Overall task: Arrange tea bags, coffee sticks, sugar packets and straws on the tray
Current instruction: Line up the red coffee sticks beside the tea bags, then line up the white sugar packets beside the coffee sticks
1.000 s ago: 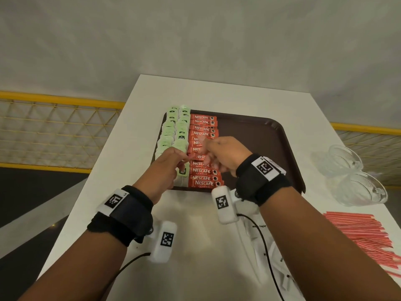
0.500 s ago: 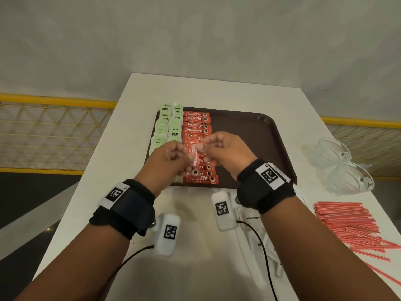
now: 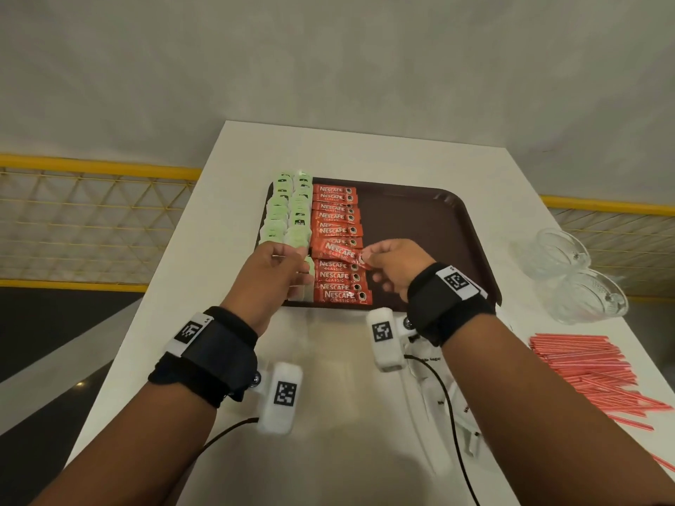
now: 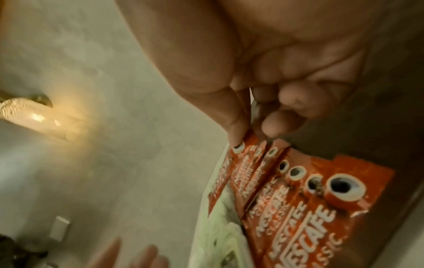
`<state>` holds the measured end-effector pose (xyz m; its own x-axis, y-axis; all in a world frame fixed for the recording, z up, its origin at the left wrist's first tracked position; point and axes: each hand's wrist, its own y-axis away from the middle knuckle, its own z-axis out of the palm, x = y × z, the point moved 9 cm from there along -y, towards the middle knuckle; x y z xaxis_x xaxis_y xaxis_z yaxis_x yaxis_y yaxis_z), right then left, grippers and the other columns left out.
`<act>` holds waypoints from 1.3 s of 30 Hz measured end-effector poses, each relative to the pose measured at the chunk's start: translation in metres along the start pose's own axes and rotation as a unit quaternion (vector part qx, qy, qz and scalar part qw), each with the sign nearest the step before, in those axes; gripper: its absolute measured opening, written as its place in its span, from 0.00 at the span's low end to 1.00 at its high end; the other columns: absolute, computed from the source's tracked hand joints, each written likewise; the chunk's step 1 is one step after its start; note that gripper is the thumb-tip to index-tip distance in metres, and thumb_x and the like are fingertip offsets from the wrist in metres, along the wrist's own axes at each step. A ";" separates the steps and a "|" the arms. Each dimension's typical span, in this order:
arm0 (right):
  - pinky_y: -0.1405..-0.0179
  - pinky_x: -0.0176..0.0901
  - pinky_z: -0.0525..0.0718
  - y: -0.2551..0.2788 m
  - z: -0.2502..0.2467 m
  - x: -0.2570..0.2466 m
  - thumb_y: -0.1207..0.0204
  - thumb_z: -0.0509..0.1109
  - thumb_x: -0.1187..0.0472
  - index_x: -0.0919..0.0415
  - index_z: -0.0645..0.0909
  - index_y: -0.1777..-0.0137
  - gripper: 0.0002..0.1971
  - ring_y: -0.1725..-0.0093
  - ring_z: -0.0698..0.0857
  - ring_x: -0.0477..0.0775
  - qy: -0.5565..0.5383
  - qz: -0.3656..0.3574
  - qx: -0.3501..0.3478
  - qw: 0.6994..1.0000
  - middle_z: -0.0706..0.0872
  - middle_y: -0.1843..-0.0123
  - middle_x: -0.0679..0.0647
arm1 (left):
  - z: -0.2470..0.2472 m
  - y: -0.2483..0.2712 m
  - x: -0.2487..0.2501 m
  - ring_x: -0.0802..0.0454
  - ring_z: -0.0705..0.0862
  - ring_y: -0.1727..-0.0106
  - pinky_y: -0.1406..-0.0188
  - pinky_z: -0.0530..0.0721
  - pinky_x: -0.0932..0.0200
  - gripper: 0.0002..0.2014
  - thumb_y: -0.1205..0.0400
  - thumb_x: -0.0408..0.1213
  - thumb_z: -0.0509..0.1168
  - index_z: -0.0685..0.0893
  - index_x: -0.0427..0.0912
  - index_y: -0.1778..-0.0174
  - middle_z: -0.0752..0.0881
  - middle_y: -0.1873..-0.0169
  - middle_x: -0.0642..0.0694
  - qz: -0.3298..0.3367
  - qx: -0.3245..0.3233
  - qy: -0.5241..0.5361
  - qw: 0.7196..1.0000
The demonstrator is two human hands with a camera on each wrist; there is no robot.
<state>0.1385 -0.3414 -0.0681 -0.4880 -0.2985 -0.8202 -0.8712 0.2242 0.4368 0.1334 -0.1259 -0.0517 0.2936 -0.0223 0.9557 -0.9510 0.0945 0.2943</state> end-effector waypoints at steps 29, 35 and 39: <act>0.62 0.35 0.76 0.084 -0.056 -0.024 0.24 0.74 0.55 0.60 0.84 0.54 0.08 0.63 0.80 0.44 0.294 -0.128 0.037 0.946 0.82 0.63 0.46 | 0.021 0.030 0.001 0.53 0.85 0.56 0.59 0.79 0.57 0.08 0.13 0.43 0.62 0.81 0.42 0.48 0.89 0.54 0.45 0.023 -0.098 -0.131 0.986; 0.60 0.35 0.75 0.130 -0.098 0.028 0.27 0.76 0.54 0.51 0.84 0.54 0.05 0.58 0.83 0.45 0.391 -0.140 -0.008 0.909 0.86 0.56 0.45 | 0.105 0.077 -0.014 0.54 0.86 0.52 0.58 0.82 0.59 0.08 0.15 0.47 0.63 0.81 0.47 0.48 0.88 0.50 0.48 0.052 -0.259 -0.275 0.924; 0.48 0.42 0.79 0.150 -0.117 0.078 0.26 0.74 0.48 0.49 0.81 0.46 0.12 0.50 0.81 0.48 0.481 -0.107 -0.028 0.870 0.83 0.49 0.45 | 0.148 0.093 -0.030 0.59 0.80 0.51 0.57 0.77 0.63 0.12 0.16 0.51 0.64 0.79 0.49 0.42 0.82 0.44 0.52 0.105 -0.251 -0.386 0.882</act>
<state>-0.0364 -0.4394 -0.0236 -0.1091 -0.9721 -0.2079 -0.9357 0.0299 0.3514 0.0213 -0.2633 -0.0523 -0.2215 -0.6040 0.7656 -0.7575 0.6010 0.2549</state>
